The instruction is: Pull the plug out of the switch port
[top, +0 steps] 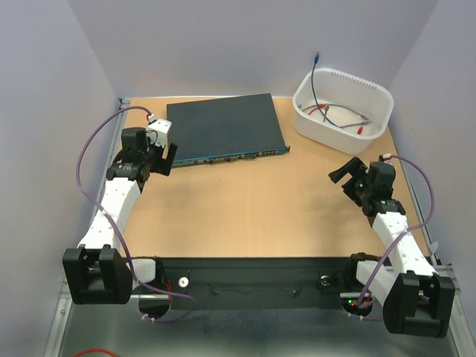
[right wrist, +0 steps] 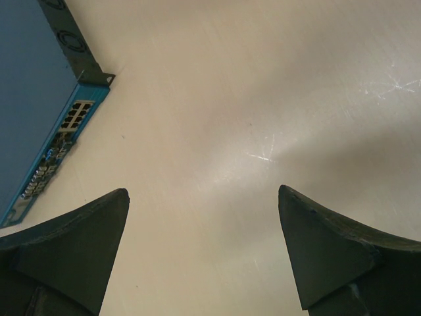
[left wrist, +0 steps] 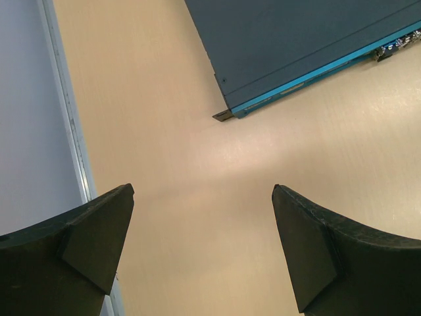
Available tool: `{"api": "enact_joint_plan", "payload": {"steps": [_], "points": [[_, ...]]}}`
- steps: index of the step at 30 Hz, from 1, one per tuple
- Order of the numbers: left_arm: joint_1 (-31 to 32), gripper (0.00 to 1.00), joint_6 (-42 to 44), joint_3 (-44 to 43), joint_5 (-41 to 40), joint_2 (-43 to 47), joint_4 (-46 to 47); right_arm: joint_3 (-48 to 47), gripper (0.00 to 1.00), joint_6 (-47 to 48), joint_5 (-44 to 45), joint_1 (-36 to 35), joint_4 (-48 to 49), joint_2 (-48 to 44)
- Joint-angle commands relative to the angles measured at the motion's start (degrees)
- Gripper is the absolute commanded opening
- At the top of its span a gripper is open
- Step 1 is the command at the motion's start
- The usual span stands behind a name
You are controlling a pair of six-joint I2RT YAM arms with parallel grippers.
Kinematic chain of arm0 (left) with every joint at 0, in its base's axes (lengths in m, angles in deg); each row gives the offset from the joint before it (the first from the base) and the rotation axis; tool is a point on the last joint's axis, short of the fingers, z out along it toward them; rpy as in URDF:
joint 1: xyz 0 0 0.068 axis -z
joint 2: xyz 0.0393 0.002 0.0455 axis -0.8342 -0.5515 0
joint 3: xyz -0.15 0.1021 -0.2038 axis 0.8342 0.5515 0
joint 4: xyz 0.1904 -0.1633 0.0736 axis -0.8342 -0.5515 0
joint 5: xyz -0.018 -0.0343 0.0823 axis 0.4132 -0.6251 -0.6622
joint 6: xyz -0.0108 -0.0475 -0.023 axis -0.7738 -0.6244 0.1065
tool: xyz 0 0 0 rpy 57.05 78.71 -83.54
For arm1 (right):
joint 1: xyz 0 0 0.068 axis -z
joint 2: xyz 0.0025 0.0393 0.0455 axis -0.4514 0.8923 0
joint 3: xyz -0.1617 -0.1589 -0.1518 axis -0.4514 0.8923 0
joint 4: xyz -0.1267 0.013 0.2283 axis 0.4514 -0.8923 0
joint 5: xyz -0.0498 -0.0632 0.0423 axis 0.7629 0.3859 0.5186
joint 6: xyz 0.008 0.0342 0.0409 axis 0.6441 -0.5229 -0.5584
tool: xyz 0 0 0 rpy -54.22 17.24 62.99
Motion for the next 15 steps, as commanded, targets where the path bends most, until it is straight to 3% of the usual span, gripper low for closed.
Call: {"api": "enact_joint_plan", "payload": {"steps": [1, 15], "points": [[-0.4, 0.99, -1.3, 0.9, -0.2, 2.2, 2.2, 0.3, 1.0, 0.0, -0.7, 0.2, 0.6, -3.2], [-0.6, 0.99, -1.1, 2.5, -1.1, 3.2, 2.4, 1.0, 1.0, 2.6, -0.4, 0.2, 0.7, -6.3]]}}
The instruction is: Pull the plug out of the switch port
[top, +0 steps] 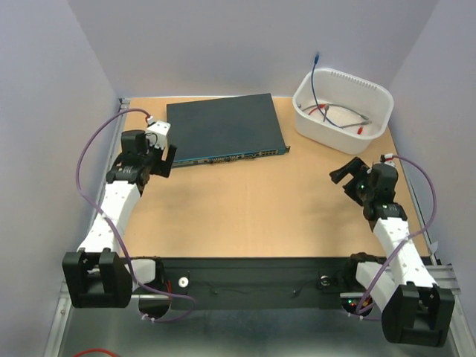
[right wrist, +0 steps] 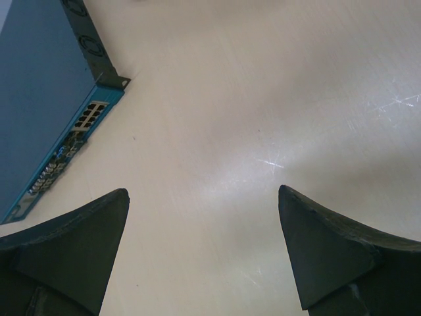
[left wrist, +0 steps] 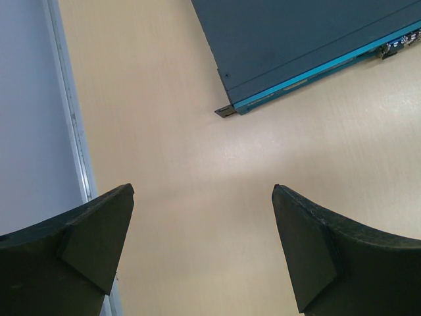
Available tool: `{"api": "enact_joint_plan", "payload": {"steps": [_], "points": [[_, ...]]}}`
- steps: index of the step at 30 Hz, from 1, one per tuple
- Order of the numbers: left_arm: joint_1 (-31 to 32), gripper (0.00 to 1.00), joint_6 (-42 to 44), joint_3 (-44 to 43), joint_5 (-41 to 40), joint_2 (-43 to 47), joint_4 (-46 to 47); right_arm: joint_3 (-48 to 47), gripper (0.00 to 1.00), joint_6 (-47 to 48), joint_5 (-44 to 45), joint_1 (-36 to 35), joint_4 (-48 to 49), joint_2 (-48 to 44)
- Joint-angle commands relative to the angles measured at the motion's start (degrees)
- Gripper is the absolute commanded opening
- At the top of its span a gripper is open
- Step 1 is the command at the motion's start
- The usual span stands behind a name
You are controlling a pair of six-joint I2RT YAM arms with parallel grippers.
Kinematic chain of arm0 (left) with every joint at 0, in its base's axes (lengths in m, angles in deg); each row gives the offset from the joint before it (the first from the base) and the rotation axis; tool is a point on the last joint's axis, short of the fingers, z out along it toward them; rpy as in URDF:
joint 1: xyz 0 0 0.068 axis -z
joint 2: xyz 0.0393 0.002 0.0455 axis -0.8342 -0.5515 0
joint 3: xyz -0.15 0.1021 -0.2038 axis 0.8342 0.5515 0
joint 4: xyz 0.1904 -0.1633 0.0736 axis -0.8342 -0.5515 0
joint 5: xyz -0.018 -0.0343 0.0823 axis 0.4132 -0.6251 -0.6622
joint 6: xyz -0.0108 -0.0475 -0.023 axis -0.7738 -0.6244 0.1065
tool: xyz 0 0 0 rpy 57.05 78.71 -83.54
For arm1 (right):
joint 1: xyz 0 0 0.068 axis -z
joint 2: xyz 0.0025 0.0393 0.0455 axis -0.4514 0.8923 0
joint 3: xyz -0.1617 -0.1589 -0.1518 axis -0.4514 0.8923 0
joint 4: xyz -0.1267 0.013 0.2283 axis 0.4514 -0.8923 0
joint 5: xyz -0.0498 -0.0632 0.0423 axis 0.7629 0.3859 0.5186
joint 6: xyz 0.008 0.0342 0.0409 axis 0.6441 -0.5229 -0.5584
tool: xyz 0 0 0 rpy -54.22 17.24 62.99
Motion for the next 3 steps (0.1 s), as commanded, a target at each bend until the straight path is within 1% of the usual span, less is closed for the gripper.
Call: {"api": "enact_joint_plan", "payload": {"steps": [1, 3], "points": [[-0.2, 0.99, -0.5, 0.7, -0.4, 1.6, 1.5, 0.1, 1.0, 1.3, 0.1, 0.2, 1.1, -2.3], [-0.2, 0.99, -0.5, 0.8, -0.5, 1.6, 1.7, 0.1, 1.0, 2.6, 0.7, 0.2, 1.1, -3.3]]}}
